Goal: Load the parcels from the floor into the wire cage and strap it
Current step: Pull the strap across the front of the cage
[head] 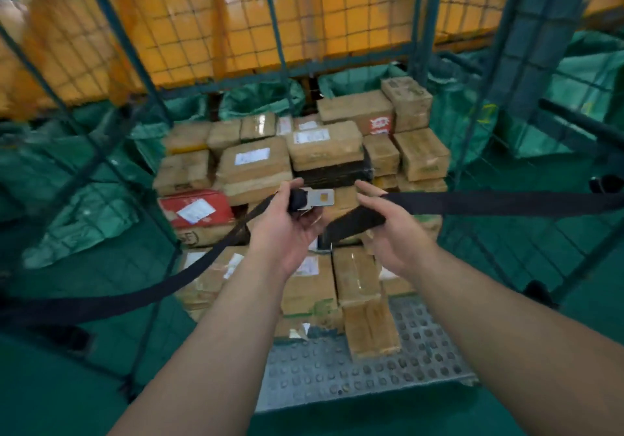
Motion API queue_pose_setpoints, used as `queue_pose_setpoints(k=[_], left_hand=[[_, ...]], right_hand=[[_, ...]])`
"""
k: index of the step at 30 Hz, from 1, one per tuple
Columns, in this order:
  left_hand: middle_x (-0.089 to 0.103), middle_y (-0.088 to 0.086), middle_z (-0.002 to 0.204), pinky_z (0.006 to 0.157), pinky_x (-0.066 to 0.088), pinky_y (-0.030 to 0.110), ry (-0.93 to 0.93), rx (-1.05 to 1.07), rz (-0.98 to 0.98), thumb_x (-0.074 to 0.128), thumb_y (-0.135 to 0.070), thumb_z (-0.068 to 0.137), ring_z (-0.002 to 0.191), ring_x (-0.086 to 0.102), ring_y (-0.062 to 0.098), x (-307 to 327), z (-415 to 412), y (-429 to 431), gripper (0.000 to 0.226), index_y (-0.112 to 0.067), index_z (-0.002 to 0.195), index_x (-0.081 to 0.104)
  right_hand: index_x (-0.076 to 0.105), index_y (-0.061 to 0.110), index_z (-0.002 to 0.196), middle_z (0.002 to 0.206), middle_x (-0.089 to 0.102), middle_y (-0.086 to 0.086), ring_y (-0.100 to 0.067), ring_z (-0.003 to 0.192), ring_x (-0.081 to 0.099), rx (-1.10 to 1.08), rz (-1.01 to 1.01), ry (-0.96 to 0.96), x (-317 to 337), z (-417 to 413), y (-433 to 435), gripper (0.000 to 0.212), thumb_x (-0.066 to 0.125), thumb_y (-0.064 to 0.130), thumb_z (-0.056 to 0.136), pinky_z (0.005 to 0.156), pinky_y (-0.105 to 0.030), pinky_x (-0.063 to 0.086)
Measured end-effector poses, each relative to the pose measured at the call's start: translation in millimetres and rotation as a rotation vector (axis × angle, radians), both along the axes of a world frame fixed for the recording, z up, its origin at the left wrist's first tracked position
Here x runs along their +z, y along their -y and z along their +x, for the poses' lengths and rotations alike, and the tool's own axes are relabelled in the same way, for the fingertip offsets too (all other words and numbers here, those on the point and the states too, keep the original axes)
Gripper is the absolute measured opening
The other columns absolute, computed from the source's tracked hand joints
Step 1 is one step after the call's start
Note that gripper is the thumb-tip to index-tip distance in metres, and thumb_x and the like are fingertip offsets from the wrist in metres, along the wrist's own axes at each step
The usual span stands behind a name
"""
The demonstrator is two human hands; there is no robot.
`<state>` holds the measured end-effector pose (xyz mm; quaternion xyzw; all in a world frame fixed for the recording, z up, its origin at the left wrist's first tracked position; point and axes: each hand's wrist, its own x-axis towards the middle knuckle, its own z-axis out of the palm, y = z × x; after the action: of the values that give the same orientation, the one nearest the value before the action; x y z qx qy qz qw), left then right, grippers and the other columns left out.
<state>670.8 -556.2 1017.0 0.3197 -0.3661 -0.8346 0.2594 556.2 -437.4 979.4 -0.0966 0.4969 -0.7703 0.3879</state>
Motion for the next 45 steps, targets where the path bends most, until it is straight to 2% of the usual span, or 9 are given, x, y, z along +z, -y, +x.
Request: queue_pose_setpoints(k=[6,10,15,22,30,35,38,41,45], left_hand=[[0.058,-0.002,0.061,0.046,0.028,0.025,0.026,0.228,-0.202,0.055,-0.033,0.106,0.049,0.042,0.011,55.3,21.0,29.8,0.027,-0.011,0.096,0.066],[0.06,0.004,0.07,0.047,0.04,0.025,0.029,0.263,-0.172,0.068,-0.03,0.099,0.051,0.049,0.01,69.7,27.5,34.0,0.033,0.002,0.107,0.067],[0.06,0.004,0.07,0.046,0.042,0.022,-0.043,0.238,-0.1,0.07,-0.023,0.097,0.051,0.049,0.009,57.1,40.4,39.2,0.021,-0.002,0.096,0.068],[0.066,0.003,0.077,0.06,0.051,0.024,0.007,0.271,-0.052,0.074,-0.024,0.094,0.055,0.054,0.01,36.3,53.4,43.4,0.02,-0.005,0.096,0.07],[0.069,0.001,0.073,0.078,0.055,0.035,0.189,0.281,-0.247,0.079,-0.033,0.09,0.064,0.059,0.014,29.2,45.0,35.0,0.027,-0.007,0.093,0.073],[0.069,0.002,0.076,0.079,0.054,0.034,0.271,0.291,-0.292,0.077,-0.045,0.089,0.071,0.062,0.017,32.3,41.2,30.3,0.036,-0.009,0.09,0.073],[0.074,0.003,0.094,0.079,0.054,0.033,0.303,0.299,-0.289,0.073,-0.053,0.089,0.084,0.068,0.019,29.7,36.3,32.0,0.043,-0.012,0.102,0.071],[0.075,0.006,0.106,0.096,0.057,0.04,0.245,0.22,-0.225,0.063,-0.047,0.099,0.099,0.072,0.021,24.8,30.0,21.8,0.032,-0.017,0.102,0.074],[0.076,0.008,0.108,0.094,0.06,0.04,0.171,0.142,-0.188,0.05,-0.037,0.107,0.102,0.072,0.022,18.1,23.8,5.1,0.034,-0.019,0.101,0.078]], right_hand=[[0.066,0.01,0.116,0.116,0.073,-0.014,-0.027,0.101,0.07,0.041,-0.102,-0.061,65.1,43.6,57.3,0.016,0.063,0.011,0.1,0.07,-0.036,0.058],[0.066,0.003,0.121,0.118,0.073,-0.02,-0.031,0.104,0.073,-0.038,-0.082,-0.124,75.7,60.4,70.5,0.026,0.066,-0.001,0.096,0.087,-0.043,0.061],[0.066,0.019,0.119,0.108,0.075,-0.014,-0.026,0.097,0.076,-0.142,-0.117,-0.072,72.4,75.2,66.7,0.032,0.068,-0.001,0.095,0.084,-0.041,0.063],[0.07,0.009,0.113,0.103,0.073,-0.016,-0.023,0.089,0.075,-0.235,-0.095,0.039,70.2,77.0,66.8,0.021,0.07,0.001,0.094,0.075,-0.035,0.064],[0.064,0.003,0.105,0.107,0.071,-0.018,-0.027,0.096,0.074,-0.217,0.021,0.019,68.9,75.9,71.0,0.014,0.072,0.007,0.095,0.09,-0.041,0.062],[0.061,-0.005,0.116,0.109,0.071,-0.018,-0.027,0.097,0.074,-0.207,0.032,0.022,70.2,70.6,71.7,0.027,0.071,0.008,0.095,0.089,-0.042,0.062],[0.06,-0.005,0.118,0.107,0.07,-0.016,-0.025,0.097,0.073,-0.196,0.041,0.005,71.4,67.4,74.6,0.029,0.07,0.011,0.097,0.09,-0.042,0.062],[0.063,-0.002,0.117,0.107,0.069,-0.014,-0.025,0.1,0.071,-0.149,0.125,-0.066,67.8,68.9,72.8,0.026,0.068,0.016,0.098,0.093,-0.041,0.061],[0.069,0.009,0.108,0.106,0.073,-0.012,-0.025,0.104,0.071,-0.128,0.189,-0.156,53.1,69.8,67.4,0.011,0.066,0.016,0.1,0.097,-0.045,0.058]])
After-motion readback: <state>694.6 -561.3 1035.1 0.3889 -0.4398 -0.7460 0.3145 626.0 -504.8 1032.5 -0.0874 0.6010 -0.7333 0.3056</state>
